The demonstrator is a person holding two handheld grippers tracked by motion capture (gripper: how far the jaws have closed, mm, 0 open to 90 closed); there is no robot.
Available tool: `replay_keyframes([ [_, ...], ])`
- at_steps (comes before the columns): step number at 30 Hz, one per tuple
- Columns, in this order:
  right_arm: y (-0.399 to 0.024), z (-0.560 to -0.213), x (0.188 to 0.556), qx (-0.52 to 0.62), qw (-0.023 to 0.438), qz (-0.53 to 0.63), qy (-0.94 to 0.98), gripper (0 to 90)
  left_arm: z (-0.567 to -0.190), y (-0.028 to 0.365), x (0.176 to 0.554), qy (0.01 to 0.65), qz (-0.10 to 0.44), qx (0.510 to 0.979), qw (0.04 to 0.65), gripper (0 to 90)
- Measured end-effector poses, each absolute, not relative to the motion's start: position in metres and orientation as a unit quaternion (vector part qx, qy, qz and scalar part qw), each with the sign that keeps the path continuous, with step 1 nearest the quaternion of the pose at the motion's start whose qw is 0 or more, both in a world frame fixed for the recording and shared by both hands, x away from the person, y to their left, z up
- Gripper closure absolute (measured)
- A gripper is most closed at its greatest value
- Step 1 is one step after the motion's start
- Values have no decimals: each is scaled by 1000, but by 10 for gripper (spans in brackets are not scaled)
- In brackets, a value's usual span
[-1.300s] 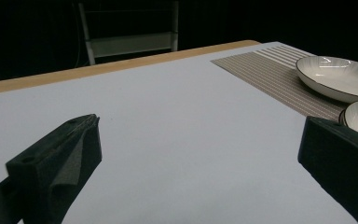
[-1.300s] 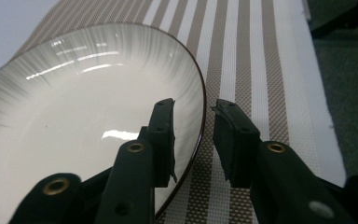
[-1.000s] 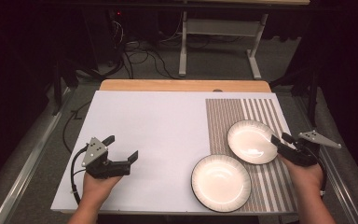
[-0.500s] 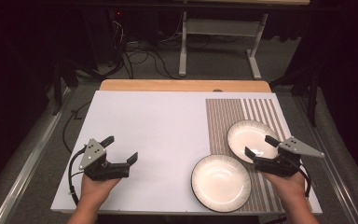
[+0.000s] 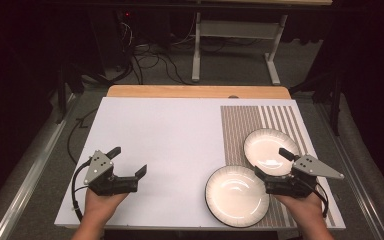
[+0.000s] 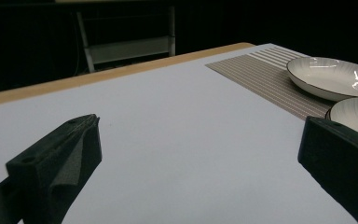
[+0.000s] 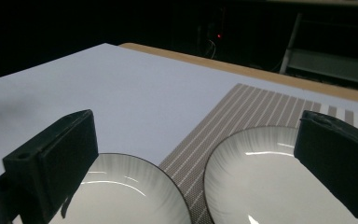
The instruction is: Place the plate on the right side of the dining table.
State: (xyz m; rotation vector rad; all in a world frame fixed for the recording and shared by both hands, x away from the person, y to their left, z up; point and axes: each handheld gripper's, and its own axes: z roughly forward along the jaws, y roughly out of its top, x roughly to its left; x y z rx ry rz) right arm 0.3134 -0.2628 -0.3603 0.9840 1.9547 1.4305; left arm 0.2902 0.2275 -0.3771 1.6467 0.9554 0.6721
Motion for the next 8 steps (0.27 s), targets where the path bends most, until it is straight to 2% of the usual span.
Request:
replay_keyframes([
  [4, -269, -362, 315, 369, 261, 528, 719, 7, -376, 229, 288, 407, 294, 686, 526, 3],
  [8, -269, -359, 312, 366, 261, 535, 716, 7, -377, 232, 290, 421, 286, 682, 525, 3],
])
